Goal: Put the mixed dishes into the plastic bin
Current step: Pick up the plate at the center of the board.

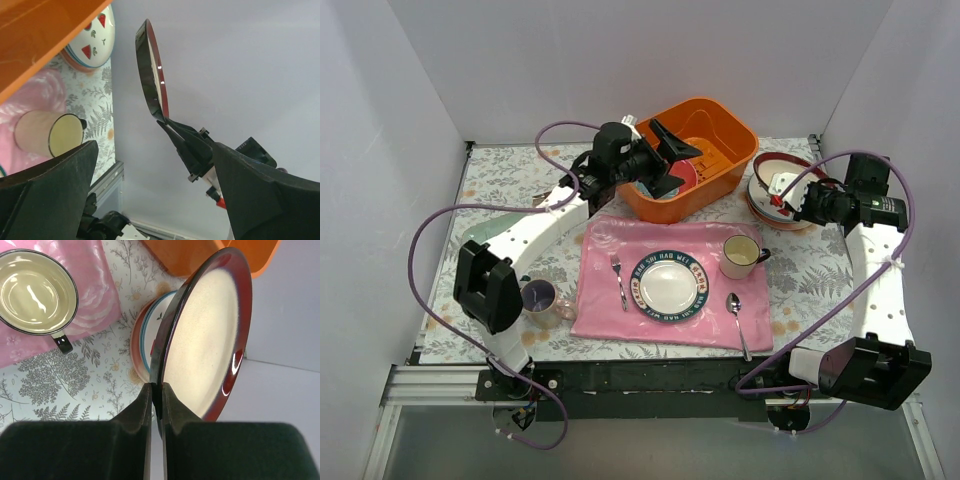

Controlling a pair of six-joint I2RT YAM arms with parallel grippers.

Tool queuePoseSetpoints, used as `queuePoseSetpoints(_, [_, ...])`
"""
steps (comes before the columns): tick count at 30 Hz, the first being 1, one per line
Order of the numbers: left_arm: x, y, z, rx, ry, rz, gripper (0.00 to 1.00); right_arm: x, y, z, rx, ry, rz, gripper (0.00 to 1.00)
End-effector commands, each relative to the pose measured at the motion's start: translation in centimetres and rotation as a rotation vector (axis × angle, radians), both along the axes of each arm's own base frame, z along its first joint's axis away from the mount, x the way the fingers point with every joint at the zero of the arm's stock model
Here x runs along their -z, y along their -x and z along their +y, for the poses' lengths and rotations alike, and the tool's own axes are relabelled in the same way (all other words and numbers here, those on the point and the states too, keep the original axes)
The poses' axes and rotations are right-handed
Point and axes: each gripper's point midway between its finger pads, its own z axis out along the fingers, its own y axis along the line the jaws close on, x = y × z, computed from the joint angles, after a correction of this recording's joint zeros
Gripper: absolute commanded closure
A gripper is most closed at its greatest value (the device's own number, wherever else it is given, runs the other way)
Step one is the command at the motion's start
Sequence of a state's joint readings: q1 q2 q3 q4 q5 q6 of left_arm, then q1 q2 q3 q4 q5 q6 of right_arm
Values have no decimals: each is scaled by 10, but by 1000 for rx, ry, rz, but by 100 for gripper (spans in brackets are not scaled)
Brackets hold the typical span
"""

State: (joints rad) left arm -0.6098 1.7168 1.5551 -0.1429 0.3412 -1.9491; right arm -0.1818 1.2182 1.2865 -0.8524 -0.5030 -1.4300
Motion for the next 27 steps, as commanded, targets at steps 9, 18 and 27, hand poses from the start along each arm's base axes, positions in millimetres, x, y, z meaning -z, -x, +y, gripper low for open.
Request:
queuePoseSetpoints(9, [2,8,-59,92,12,127,2,-98,5,57,-292,2,-305,99])
queuePoseSetpoints(18, [21,14,-63,107,-37,169,2,-102,15,99,-422,-8,-344,99])
queuePoseSetpoints(27, [32,22,-53,112,-87,153,49,-94,30,134,-485,-4,-424,99])
